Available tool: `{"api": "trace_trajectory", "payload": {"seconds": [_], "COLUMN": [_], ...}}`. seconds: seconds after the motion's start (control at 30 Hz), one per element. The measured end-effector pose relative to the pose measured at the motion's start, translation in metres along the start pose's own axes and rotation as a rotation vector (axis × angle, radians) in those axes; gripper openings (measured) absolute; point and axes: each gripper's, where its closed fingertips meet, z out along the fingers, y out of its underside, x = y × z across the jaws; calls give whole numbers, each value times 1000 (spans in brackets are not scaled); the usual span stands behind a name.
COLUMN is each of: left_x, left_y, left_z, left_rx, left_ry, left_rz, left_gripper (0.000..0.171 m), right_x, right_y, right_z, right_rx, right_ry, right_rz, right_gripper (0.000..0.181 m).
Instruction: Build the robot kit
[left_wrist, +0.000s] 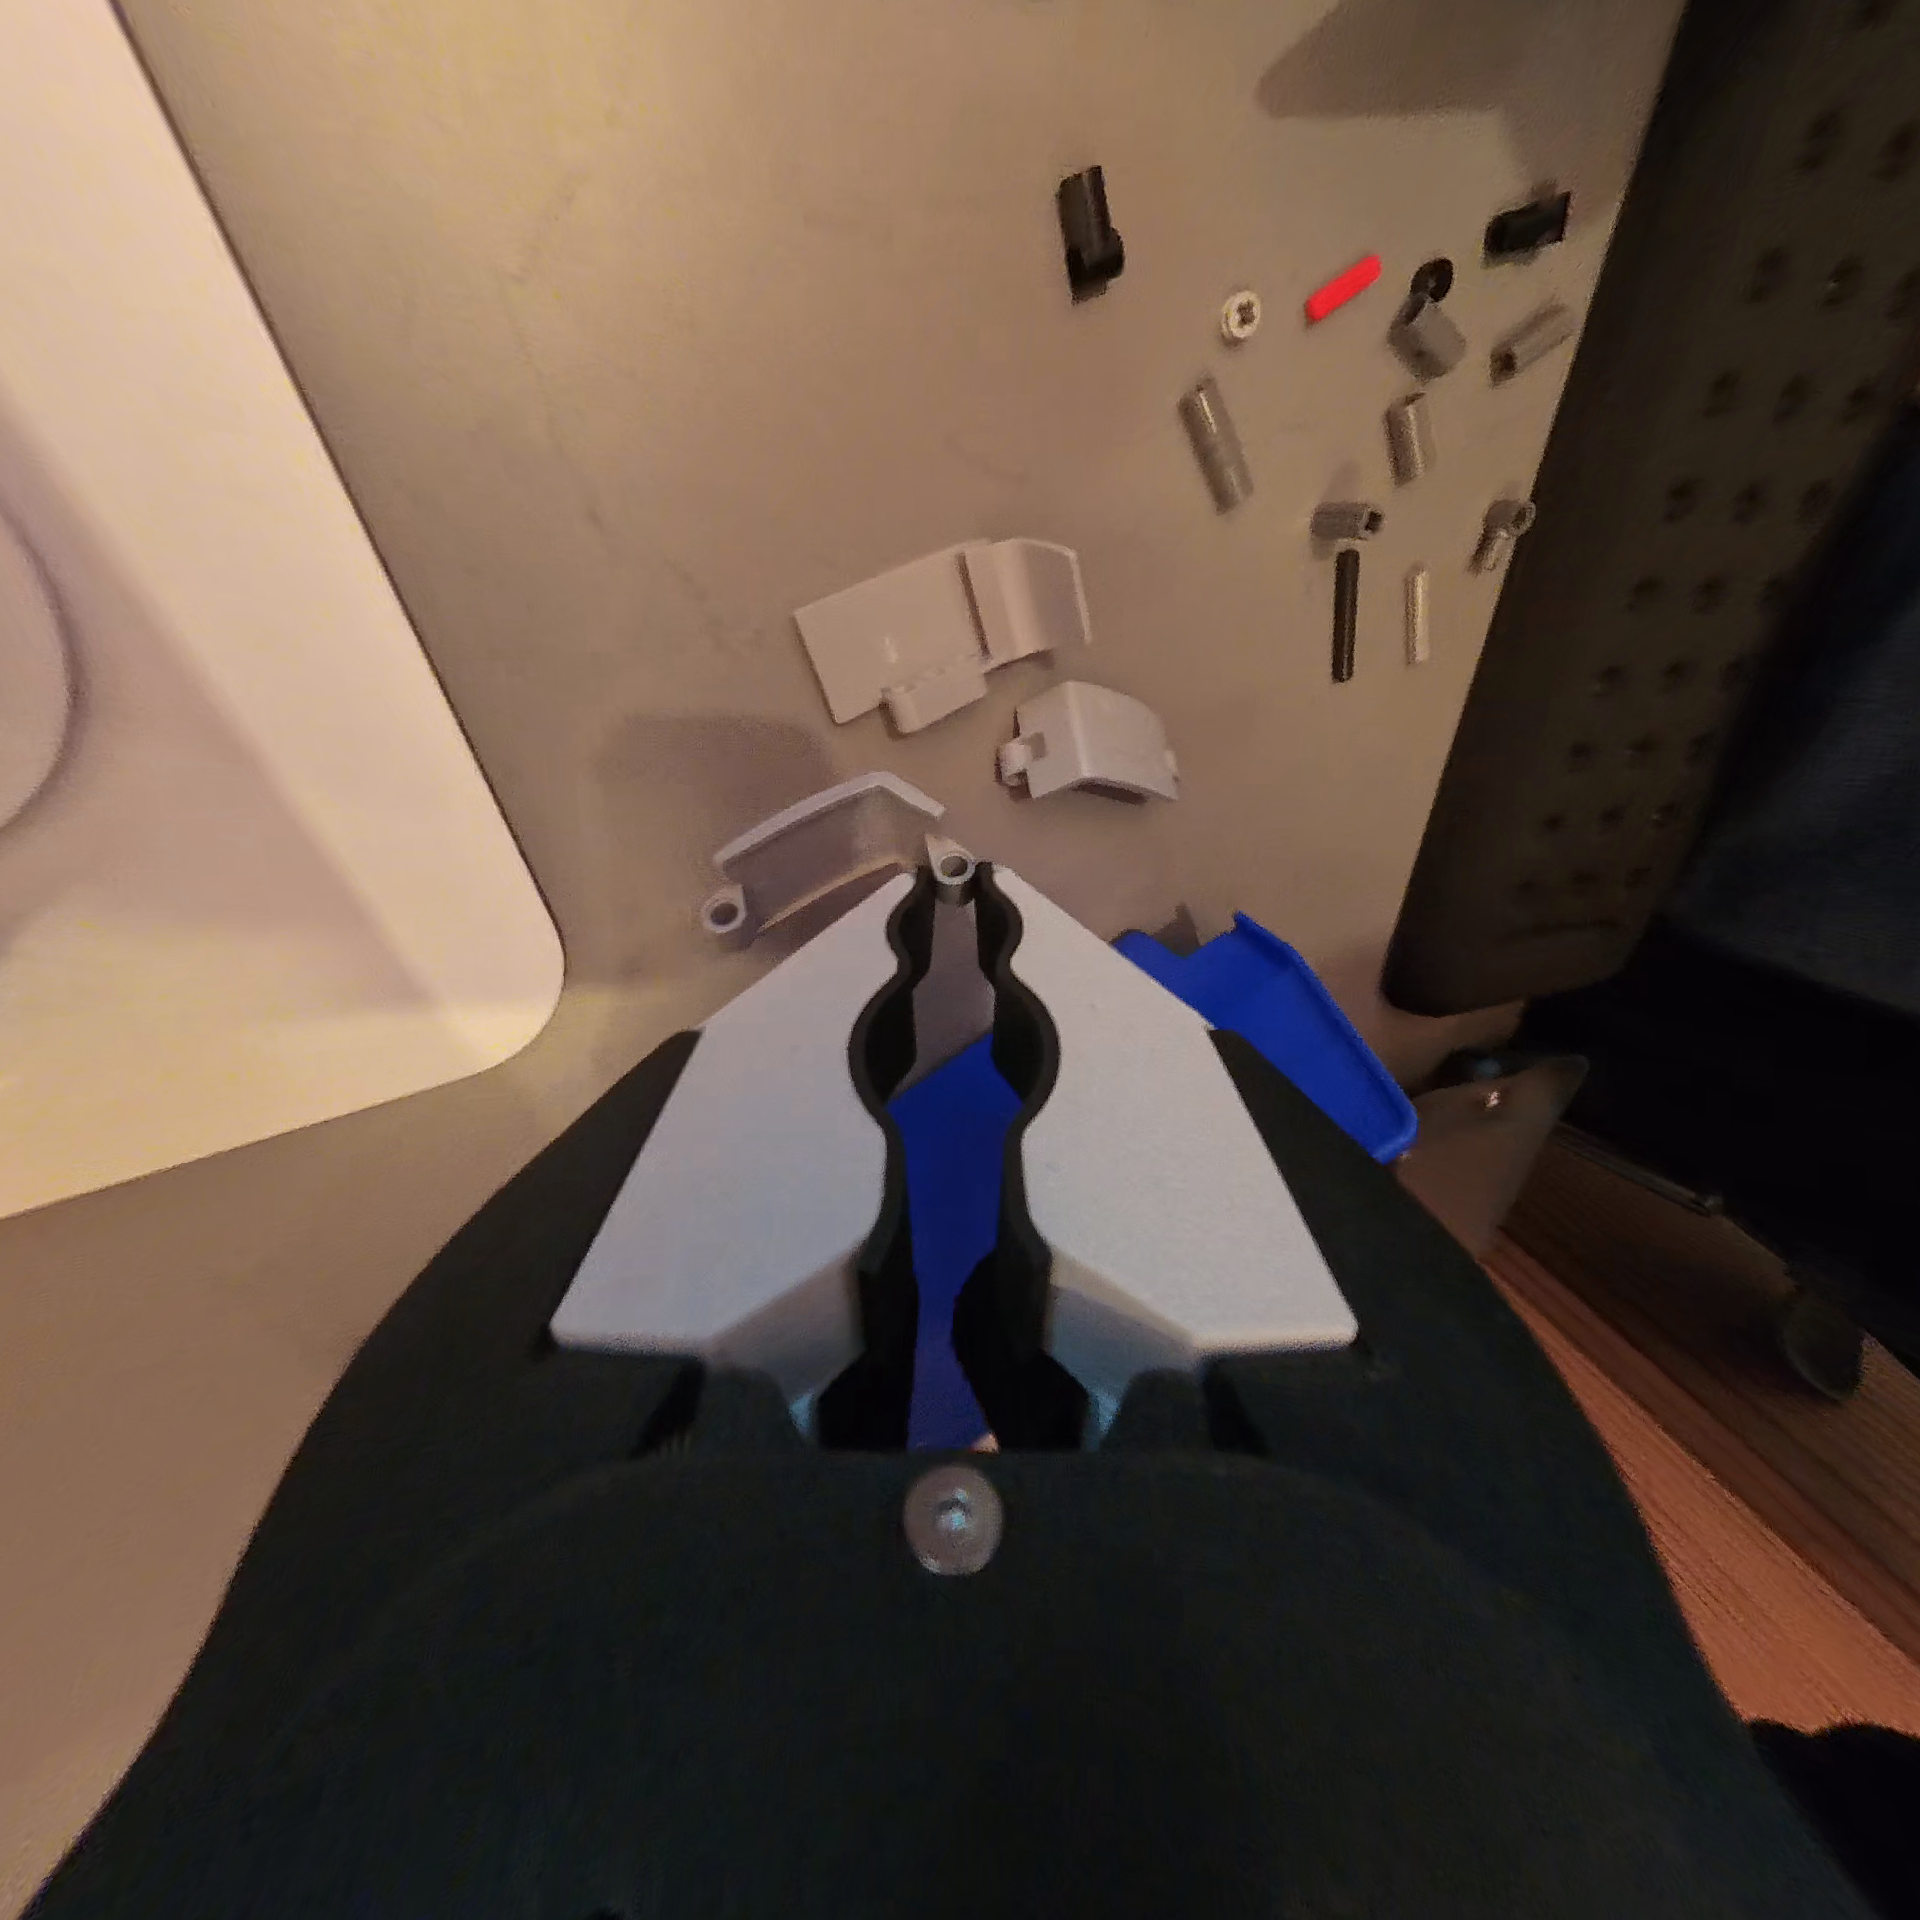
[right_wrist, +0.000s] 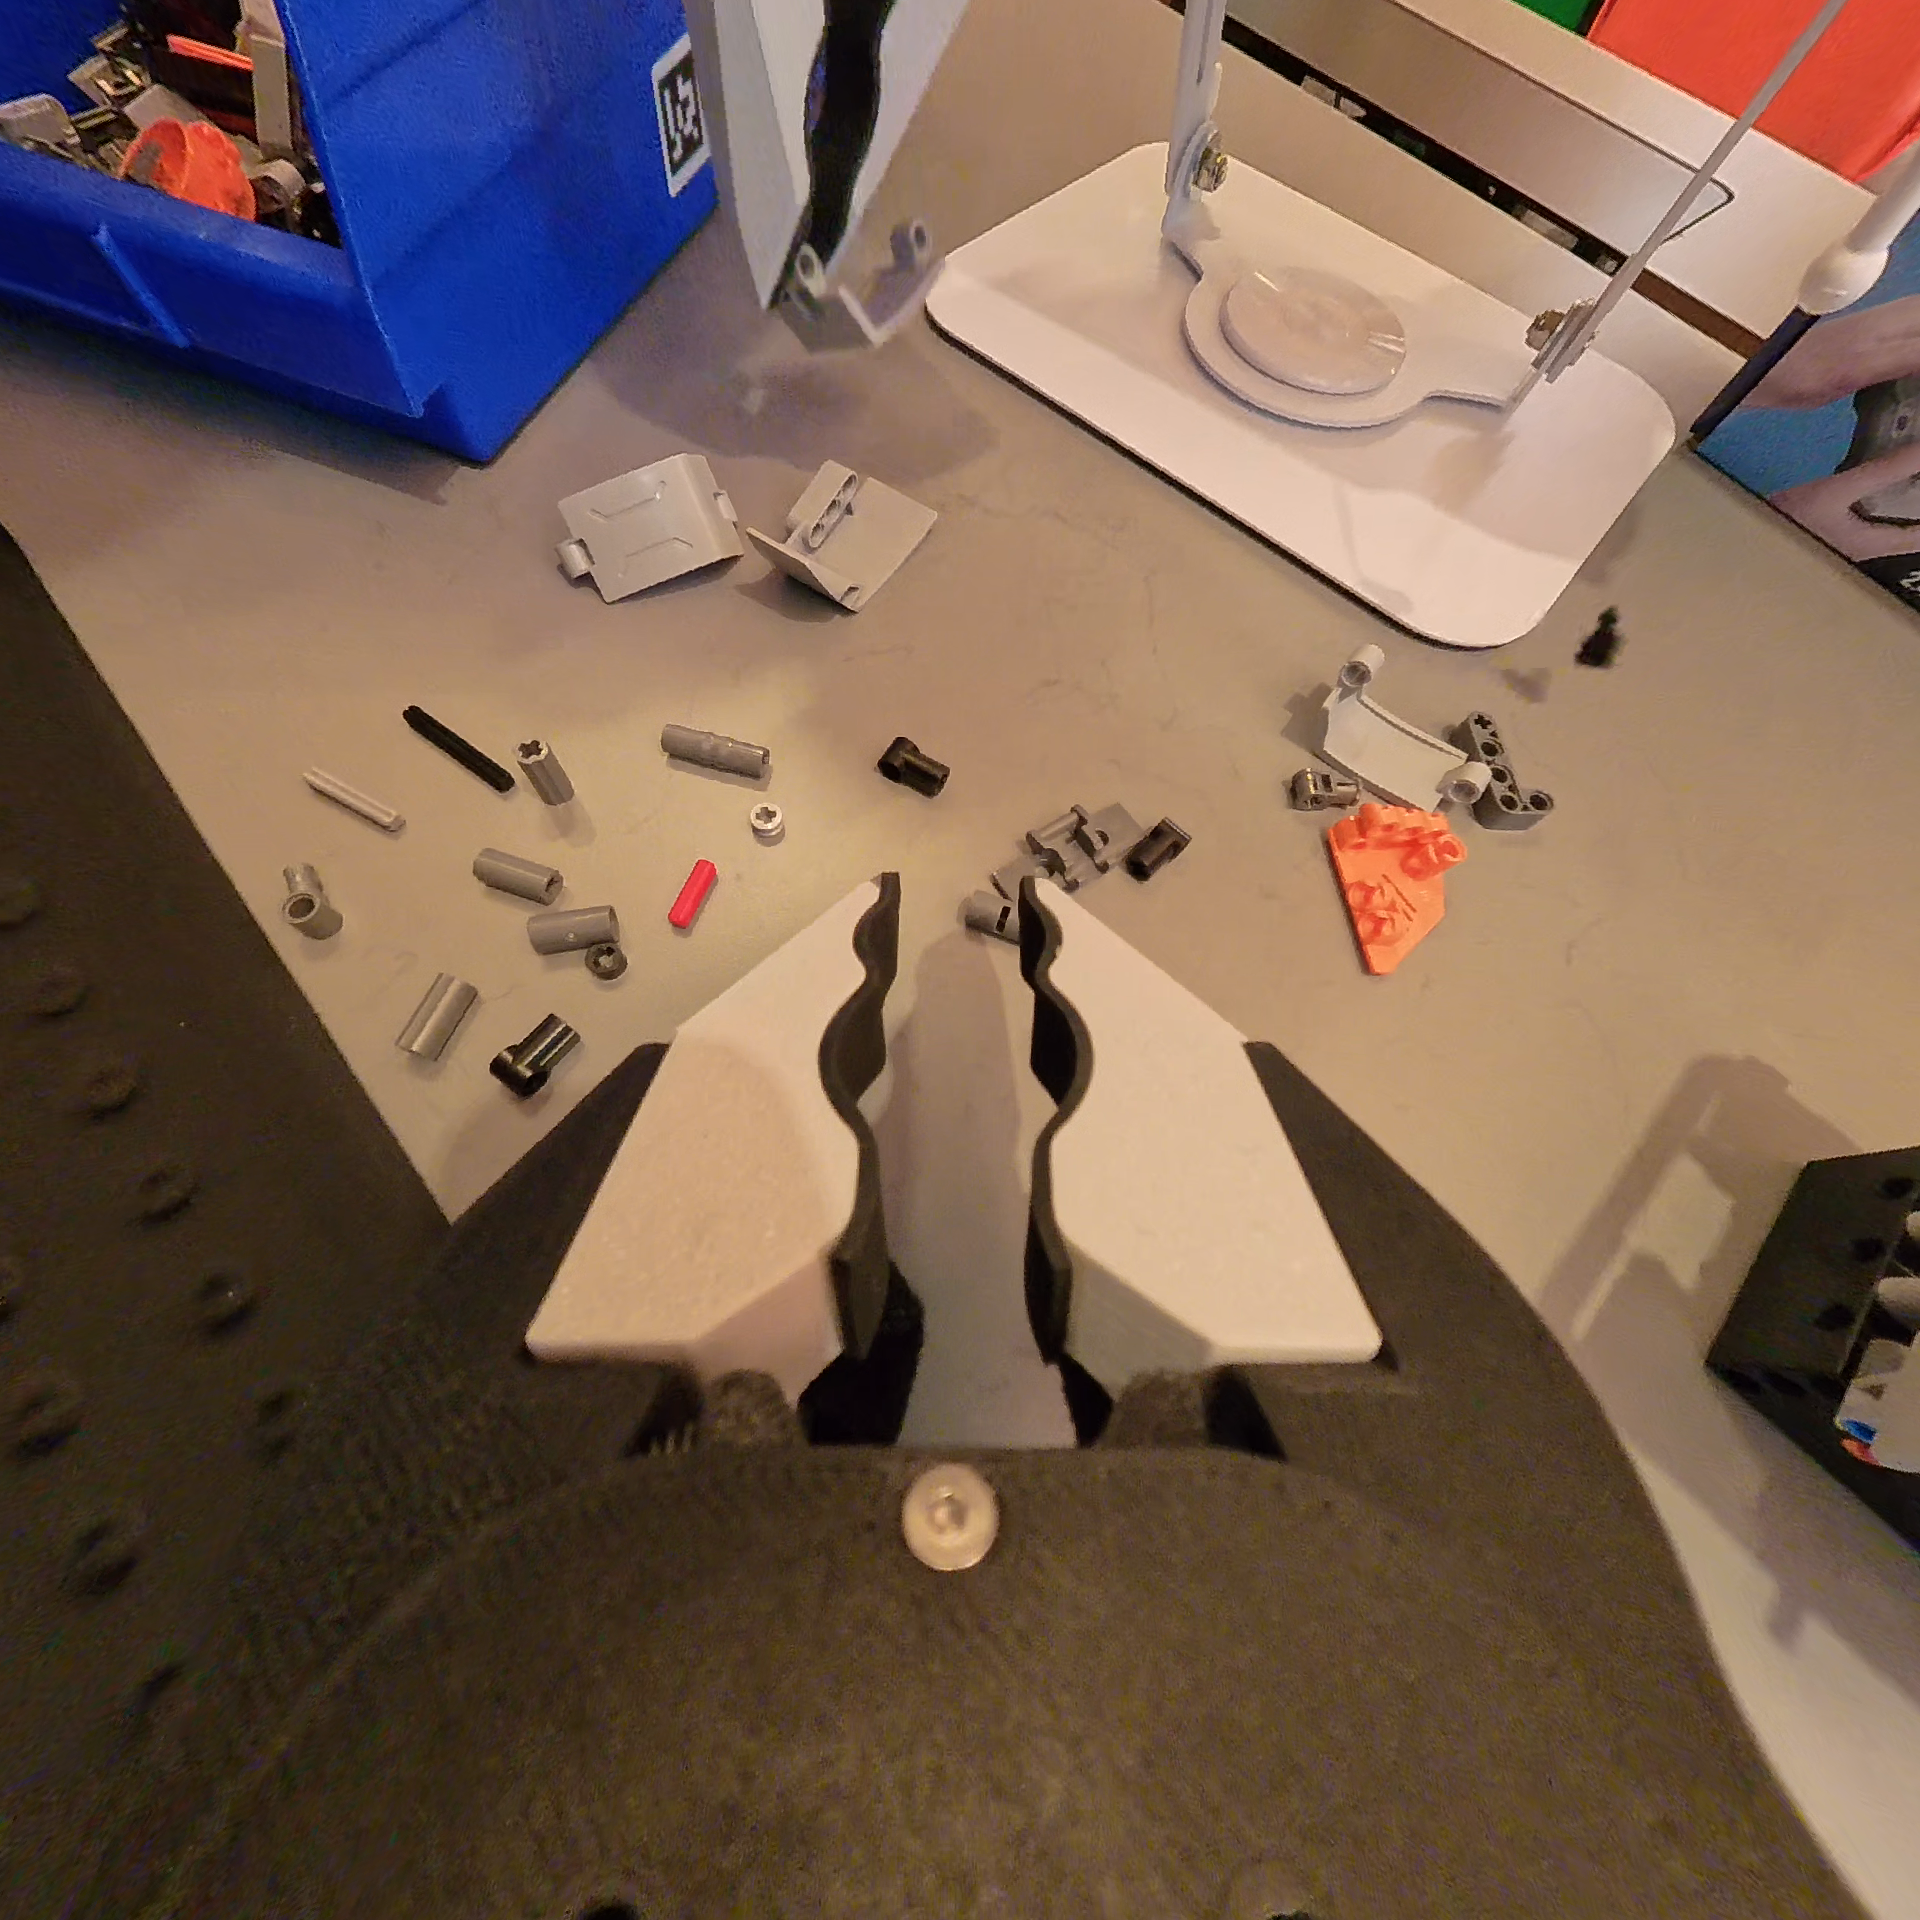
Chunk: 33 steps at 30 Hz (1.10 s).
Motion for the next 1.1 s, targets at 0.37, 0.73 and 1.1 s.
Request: {"api": "trace_trajectory", "payload": {"seconds": [0.37,0.73,1.1], "left_x": [4,34,24], "left_y": [-3,128,247], "left_z": [5,-90,-3], "left_rx": [53,129,-206], "left_ry": [24,-119,-195], "left_rz": [-25,-208,-259], "left_gripper": [27,23,17], "right_x": [0,1,-1], "right_y": [-1,-3,-3], "right_z": [-1,-2,-2], "right_rx": [10,24,20], "right_ry": [-4,-12,-16], "right_rz": [11,22,11], "right_gripper": [20,20,20]}}
